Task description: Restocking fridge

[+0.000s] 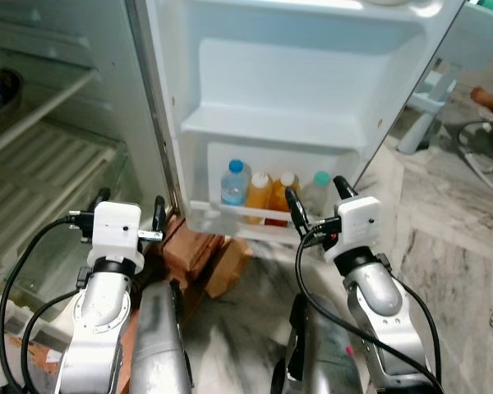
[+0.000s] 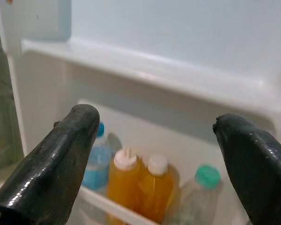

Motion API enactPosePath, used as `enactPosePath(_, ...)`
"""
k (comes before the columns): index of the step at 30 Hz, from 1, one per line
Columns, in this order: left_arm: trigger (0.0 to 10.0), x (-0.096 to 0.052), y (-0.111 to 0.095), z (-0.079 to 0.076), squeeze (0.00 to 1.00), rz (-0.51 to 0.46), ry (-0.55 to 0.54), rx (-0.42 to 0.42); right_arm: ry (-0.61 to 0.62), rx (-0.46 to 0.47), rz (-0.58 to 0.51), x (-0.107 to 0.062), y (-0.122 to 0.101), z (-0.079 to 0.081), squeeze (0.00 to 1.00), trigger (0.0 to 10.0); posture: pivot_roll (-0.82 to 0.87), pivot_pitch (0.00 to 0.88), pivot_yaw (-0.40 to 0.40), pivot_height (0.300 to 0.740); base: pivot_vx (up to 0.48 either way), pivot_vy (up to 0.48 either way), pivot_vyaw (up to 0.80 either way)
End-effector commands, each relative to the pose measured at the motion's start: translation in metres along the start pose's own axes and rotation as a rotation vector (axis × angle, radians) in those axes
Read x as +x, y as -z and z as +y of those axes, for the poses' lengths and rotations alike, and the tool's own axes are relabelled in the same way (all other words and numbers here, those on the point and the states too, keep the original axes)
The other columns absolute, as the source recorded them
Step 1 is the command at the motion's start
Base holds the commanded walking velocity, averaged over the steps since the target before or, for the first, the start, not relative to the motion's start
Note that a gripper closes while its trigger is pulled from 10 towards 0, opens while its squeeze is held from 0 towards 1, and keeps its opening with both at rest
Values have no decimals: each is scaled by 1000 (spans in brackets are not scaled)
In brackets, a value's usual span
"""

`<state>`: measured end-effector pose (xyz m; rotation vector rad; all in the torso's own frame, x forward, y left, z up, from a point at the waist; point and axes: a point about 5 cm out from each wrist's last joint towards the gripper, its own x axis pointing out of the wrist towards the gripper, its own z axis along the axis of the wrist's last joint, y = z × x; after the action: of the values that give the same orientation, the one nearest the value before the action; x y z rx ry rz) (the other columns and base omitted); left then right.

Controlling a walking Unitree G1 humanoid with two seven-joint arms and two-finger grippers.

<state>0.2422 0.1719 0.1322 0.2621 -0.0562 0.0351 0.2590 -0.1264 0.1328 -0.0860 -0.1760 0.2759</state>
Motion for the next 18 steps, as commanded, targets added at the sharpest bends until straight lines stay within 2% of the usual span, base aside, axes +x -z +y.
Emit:
enactPosePath(1,10000,1,-1,-3,0,-8,10,-8,14,4,0,2,0,-2,0,10000,163,31,-71,614,0,0,0)
enactPosePath(7,10000,1,0,-5,0,-6,17,-12,21,4,-4,5,0,-3,0,10000,158,25,-69,658,0,0,0)
enactPosePath(11,10000,5,-2,-8,0,-19,28,-14,24,7,-3,7,0,-3,0,10000,156,24,-73,682,0,0,0)
enactPosePath(14,10000,10,-5,-15,0,-51,69,29,29,16,13,10,4,-4,0,10000,166,19,-88,701,0,0,0)
enactPosePath(18,10000,13,-4,-16,0,-46,54,25,43,46,31,14,6,-5,0,10000,162,9,-92,725,0,0,0)
